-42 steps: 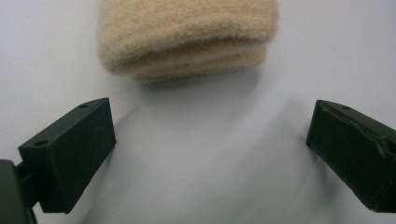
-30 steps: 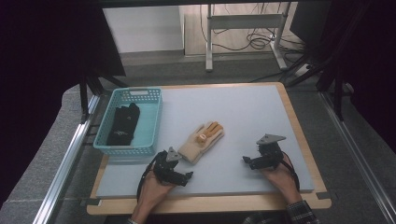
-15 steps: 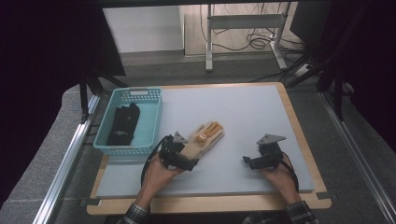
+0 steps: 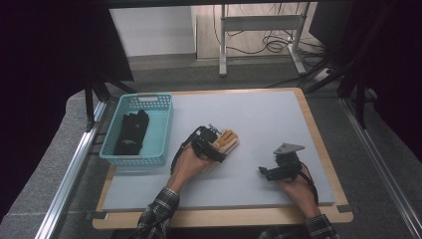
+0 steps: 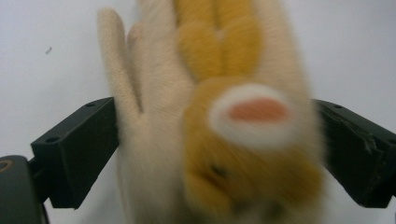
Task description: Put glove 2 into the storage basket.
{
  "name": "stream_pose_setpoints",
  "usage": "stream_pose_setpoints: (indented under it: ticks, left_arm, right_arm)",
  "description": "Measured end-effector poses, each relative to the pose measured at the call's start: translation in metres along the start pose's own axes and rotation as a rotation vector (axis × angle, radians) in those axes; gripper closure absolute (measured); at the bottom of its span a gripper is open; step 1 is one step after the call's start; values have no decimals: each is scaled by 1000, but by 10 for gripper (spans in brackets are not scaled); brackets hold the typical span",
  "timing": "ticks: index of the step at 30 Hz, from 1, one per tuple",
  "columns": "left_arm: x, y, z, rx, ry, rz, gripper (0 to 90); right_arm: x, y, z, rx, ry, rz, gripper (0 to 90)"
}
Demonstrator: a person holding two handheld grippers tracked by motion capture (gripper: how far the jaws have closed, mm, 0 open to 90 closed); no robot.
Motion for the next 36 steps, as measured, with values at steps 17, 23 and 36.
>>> stream_pose_setpoints:
  ticks: [17, 23, 36]
  left_arm:
    - [3, -2, 12, 6, 44, -31, 555]
    - [0, -11, 9, 36, 26, -7, 617]
    - [-10, -48, -10, 10, -16, 60, 658]
  right_arm:
    - [0, 0, 0, 5, -3, 1, 67]
    - [0, 0, 0, 6, -3, 1, 67]
    - [0, 0, -1, 8, -5, 3, 67]
Point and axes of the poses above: each handheld gripper's, and its own axes: y roughly forward along the jaws, x roughly out of its underside, z roughly to its right, the point moved 5 cm from there along y, roughly forward along the jaws, and after that the axes turned 9 degrees about -y, right-handed, at the moved point
